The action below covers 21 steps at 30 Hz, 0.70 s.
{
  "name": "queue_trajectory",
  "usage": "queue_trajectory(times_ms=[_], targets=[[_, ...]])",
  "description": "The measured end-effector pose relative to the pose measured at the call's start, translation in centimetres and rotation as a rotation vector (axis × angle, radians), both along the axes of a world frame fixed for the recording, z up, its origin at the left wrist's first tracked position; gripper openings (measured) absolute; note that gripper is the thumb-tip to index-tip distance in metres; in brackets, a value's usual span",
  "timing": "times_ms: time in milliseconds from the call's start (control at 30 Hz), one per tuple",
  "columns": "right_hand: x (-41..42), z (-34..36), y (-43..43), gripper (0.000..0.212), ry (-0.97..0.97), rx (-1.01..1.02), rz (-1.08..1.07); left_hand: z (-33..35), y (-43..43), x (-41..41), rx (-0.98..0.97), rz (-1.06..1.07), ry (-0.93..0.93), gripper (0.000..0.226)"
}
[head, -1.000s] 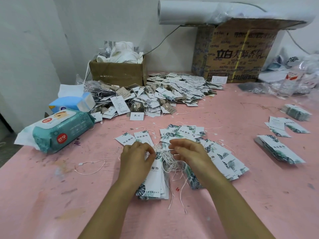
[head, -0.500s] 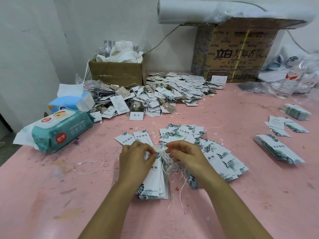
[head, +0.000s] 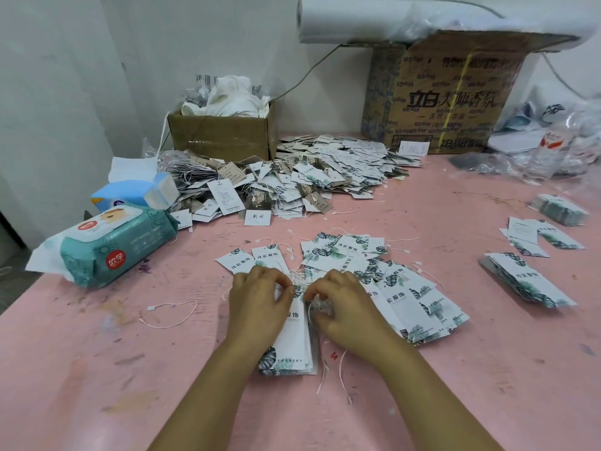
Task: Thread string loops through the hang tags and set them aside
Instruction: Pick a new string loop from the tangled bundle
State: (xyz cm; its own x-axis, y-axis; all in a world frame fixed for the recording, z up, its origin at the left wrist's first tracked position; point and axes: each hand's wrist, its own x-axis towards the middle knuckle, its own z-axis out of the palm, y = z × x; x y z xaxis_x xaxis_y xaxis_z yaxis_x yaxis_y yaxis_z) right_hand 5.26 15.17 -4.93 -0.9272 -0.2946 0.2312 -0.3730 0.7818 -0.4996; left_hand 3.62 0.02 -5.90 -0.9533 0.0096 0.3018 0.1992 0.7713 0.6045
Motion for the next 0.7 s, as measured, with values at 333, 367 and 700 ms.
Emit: queue_trajectory(times_ms=[333, 367, 700], targets=[[0.5, 0.5, -0.3, 0.013, 0.155, -0.367, -0.129, 1.1, 0.1, 0.6, 0.103, -0.114, 0.051, 0.042], [0.7, 0.6, -0.3, 0.014, 0.148, -0.438, -0.138, 1.4, 0.2, 0.8, 0.096, -0.13, 0.056, 0.045], [1.1, 1.5, -0.8, 0.036, 0.149, -0.833, -0.082, 2.7, 0.5, 1.5, 0.385, -0.321, -0.038, 0.018]])
